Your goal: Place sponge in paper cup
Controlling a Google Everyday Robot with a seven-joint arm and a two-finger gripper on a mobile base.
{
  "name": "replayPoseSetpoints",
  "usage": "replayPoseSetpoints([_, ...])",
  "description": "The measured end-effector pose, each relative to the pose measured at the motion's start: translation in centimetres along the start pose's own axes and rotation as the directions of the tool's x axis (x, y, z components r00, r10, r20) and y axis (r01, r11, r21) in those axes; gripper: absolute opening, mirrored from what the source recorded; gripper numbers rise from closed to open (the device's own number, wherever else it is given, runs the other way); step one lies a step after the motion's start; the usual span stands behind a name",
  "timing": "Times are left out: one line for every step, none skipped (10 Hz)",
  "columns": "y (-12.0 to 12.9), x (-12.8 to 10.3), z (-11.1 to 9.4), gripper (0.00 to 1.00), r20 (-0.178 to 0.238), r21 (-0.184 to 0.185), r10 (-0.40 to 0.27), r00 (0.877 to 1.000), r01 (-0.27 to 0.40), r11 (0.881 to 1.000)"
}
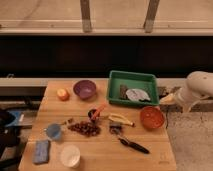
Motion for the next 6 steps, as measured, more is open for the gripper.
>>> replayPoseSetpoints([2.3, 0.6, 0.0, 0.8, 0.003, 0.001, -0.045, 0.999, 0.045, 0.999])
replayPoseSetpoints([4.9, 1.3, 0.1, 0.8, 0.004, 0.001, -0.101, 0.995, 0.101, 0.995])
replayPoseSetpoints([7.3, 2.2, 0.2, 0.8, 0.003, -0.003, -0.152, 0.988, 0.152, 0.988])
replayPoseSetpoints([10.5, 3.9, 0.3, 0.8, -0.001, -0.008, -0.233, 0.972, 0.233, 0.972])
replayPoseSetpoints([12.4, 5.2, 0.3, 0.8, -0.005, -0.012, -0.283, 0.959, 0.283, 0.959])
replayPoseSetpoints([14.8, 7.1, 0.5, 0.8, -0.011, -0.019, -0.346, 0.938, 0.346, 0.938])
